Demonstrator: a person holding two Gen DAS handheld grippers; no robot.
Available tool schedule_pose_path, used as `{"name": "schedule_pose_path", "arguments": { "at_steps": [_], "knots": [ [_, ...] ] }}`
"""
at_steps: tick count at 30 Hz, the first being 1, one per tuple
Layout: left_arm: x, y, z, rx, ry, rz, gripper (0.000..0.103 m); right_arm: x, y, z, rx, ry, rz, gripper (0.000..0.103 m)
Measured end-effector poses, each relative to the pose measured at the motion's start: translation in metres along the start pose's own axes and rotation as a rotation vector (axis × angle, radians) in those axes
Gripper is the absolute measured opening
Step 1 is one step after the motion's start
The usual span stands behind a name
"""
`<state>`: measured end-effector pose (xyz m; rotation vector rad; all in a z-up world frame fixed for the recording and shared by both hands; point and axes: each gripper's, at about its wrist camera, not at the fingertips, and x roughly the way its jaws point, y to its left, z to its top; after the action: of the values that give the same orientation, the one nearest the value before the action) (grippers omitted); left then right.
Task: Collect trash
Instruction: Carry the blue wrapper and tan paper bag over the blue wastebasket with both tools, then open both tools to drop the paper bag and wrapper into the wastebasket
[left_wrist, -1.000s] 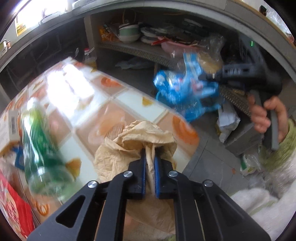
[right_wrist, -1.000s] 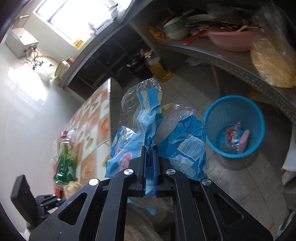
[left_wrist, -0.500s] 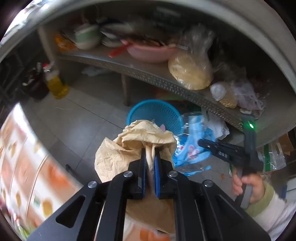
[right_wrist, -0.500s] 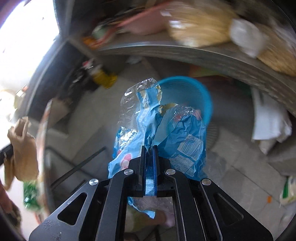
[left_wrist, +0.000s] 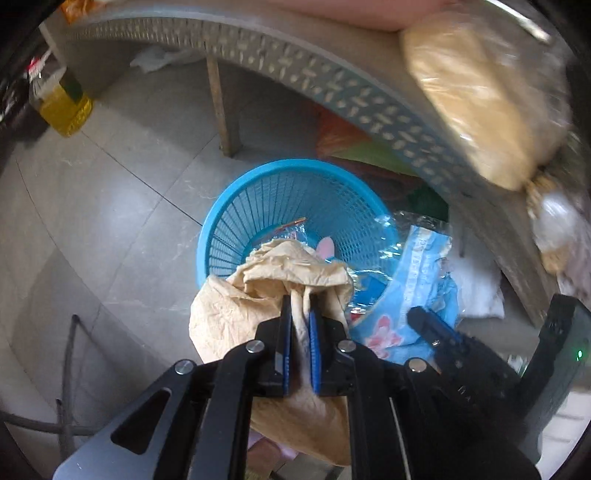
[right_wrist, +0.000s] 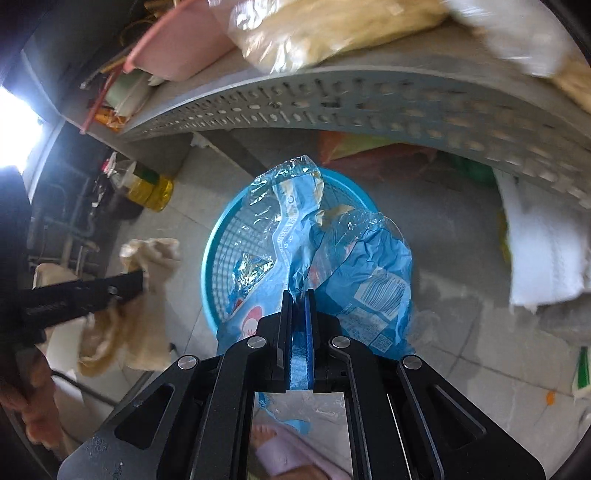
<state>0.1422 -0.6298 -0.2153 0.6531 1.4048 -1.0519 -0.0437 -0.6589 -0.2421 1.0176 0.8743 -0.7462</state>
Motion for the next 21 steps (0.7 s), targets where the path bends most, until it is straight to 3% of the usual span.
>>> {"name": "schedule_pose_path", "arguments": {
  "at_steps": [4,9,13,15,21],
  "knots": [
    [0.026,0.015,0.016,-0.082,0.015,-0.006,0.012,0.035,0.003,0.012,0.013,0.031,-0.026,0.008],
    [0.033,0.024,0.022,-0.093,-0.006,0.026,0.043,0.06,-0.002,0.022,0.062,0.071,-0.041,0.009],
    [0.028,0.029,0.021,-0.119,-0.009,0.019,0.049,0.07,0.001,0.025,0.049,0.094,-0.048,0.015],
    [0.014,0.034,0.021,-0.131,-0.03,0.004,0.049,0.078,0.006,0.026,0.016,0.101,-0.064,0.017],
    [-0.081,0.032,0.01,-0.098,-0.135,-0.024,0.051,0.115,0.03,0.028,-0.09,0.194,-0.043,0.044]
  ]
}}
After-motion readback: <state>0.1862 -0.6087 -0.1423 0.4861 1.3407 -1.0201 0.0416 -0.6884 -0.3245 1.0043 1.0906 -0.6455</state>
